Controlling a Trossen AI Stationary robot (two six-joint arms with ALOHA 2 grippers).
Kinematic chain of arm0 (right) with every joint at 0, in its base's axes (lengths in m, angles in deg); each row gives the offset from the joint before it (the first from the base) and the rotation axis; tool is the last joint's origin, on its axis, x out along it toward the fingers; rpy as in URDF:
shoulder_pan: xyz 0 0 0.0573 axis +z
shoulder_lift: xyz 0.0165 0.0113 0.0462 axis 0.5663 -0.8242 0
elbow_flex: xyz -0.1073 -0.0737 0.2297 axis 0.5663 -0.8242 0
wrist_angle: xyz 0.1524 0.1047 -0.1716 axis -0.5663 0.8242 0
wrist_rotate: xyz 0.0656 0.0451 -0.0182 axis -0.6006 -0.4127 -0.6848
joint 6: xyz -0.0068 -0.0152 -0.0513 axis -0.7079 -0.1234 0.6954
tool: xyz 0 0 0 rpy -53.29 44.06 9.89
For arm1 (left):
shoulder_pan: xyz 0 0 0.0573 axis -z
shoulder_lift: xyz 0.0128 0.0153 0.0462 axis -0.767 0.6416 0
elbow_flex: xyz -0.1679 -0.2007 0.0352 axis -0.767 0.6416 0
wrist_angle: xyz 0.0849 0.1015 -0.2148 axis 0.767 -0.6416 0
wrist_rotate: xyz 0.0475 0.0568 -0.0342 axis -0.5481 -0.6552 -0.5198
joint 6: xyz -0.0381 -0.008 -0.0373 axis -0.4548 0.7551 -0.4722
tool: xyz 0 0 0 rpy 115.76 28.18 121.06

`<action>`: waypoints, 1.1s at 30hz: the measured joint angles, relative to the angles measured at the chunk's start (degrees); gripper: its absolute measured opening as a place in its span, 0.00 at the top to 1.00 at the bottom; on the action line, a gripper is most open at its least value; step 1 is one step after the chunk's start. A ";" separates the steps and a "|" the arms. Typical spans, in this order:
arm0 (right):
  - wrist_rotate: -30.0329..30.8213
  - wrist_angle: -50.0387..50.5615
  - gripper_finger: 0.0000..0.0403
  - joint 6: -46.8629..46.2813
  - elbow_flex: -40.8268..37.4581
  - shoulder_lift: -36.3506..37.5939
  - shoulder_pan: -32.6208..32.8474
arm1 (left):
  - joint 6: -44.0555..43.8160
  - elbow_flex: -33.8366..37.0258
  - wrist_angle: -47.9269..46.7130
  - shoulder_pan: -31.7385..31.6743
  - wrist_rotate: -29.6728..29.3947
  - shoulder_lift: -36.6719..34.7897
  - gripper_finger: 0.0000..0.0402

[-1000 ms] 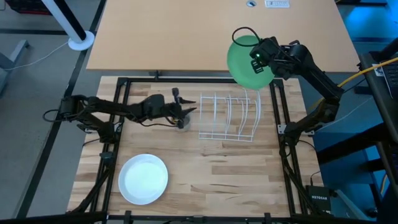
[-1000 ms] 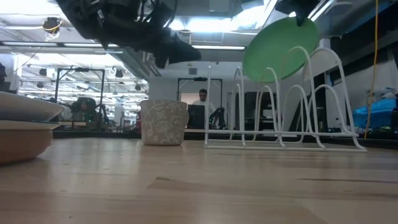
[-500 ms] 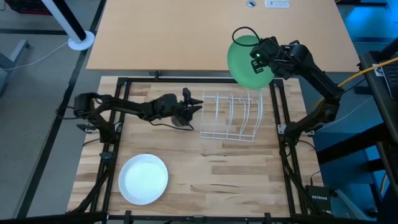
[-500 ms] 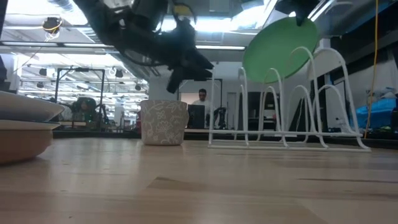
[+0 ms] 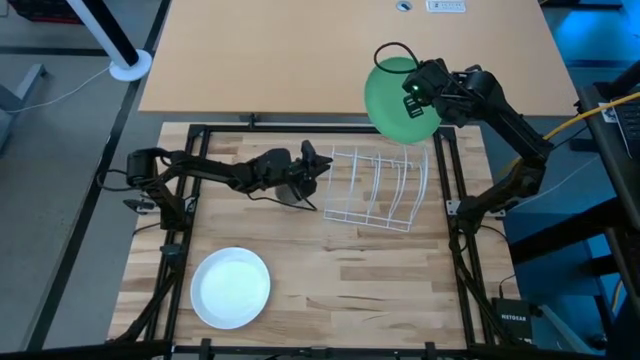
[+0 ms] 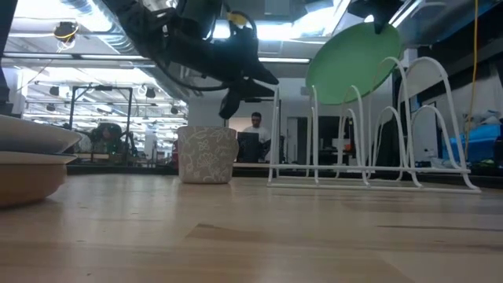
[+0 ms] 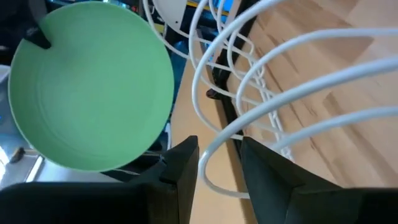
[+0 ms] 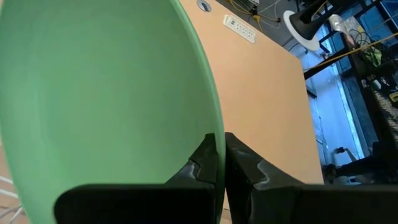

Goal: Sort dishes
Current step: Put the green plate in the dish rack

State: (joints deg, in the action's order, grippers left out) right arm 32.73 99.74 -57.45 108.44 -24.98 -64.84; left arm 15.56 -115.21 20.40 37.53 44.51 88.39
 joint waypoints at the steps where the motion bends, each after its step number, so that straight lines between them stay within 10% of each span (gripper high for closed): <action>1: -0.16 -0.01 0.97 0.00 0.02 0.00 0.00 | 1.23 0.00 -0.06 -0.02 0.47 0.00 0.71; 11: -2.71 0.11 0.97 0.02 0.02 0.00 0.00 | 5.52 0.00 -0.34 -1.27 7.92 0.00 0.73; 22: -4.81 0.13 0.97 0.02 0.02 0.00 0.02 | 5.48 0.00 -1.55 -1.38 7.92 -0.02 0.99; 33: -4.85 0.13 0.97 0.07 0.02 0.00 0.00 | 5.48 0.02 -0.50 -1.31 7.97 -0.02 0.84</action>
State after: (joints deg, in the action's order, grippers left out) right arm 27.87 99.87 -57.39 108.46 -24.98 -64.84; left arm 21.04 -115.18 19.90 36.22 52.48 88.37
